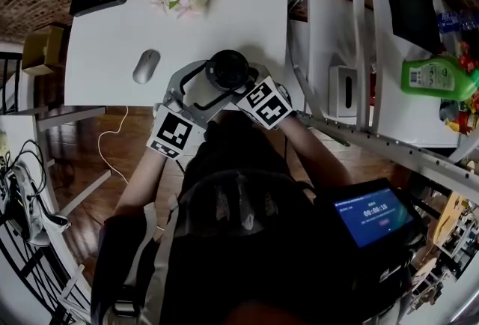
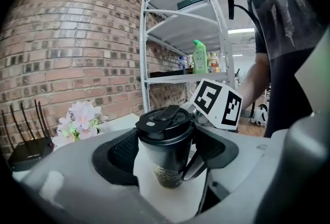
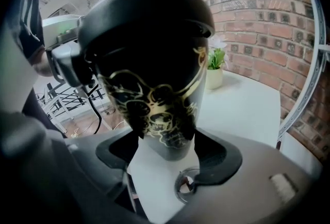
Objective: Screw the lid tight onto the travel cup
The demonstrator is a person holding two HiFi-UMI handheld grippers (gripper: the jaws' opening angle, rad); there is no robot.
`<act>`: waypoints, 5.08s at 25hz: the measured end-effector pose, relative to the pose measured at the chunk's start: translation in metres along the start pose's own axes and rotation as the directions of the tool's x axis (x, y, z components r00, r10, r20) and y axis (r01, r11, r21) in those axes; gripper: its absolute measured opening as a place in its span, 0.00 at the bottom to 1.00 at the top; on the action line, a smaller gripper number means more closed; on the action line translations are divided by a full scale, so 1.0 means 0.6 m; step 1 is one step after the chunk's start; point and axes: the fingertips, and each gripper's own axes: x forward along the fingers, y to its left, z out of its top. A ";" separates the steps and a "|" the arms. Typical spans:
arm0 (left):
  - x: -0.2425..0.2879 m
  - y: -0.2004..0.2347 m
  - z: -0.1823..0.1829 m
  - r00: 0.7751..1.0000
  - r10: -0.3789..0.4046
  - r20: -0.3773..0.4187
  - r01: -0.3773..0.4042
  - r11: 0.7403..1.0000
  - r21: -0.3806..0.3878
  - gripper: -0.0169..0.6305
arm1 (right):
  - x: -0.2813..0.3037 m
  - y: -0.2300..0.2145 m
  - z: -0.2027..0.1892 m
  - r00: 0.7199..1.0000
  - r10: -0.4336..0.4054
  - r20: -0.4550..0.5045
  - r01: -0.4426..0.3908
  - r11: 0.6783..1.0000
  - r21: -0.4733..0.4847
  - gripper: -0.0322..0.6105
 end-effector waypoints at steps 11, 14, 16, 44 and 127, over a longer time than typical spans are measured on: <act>-0.004 0.003 -0.004 0.999 0.044 0.002 -0.044 0.998 -0.038 0.58 | 0.002 0.000 -0.003 1.000 -0.004 -0.012 0.004 1.000 0.011 0.58; -0.014 -0.002 -0.009 1.000 -0.006 -0.010 0.006 0.999 -0.041 0.58 | 0.002 0.001 -0.004 1.000 -0.002 -0.016 0.002 1.000 0.017 0.58; -0.020 -0.002 -0.009 1.000 -0.022 -0.004 0.022 0.999 -0.035 0.58 | 0.002 0.001 -0.004 1.000 -0.004 -0.014 0.004 1.000 0.019 0.58; -0.047 0.005 -0.005 0.999 0.028 0.024 -0.027 0.998 -0.051 0.58 | -0.021 0.011 -0.025 0.998 -0.041 -0.043 0.043 0.998 0.048 0.60; -0.332 -0.300 -0.094 0.979 -0.085 -0.184 0.108 0.986 0.123 0.03 | -0.203 0.379 -0.078 0.971 0.037 0.238 -0.064 0.992 0.109 0.06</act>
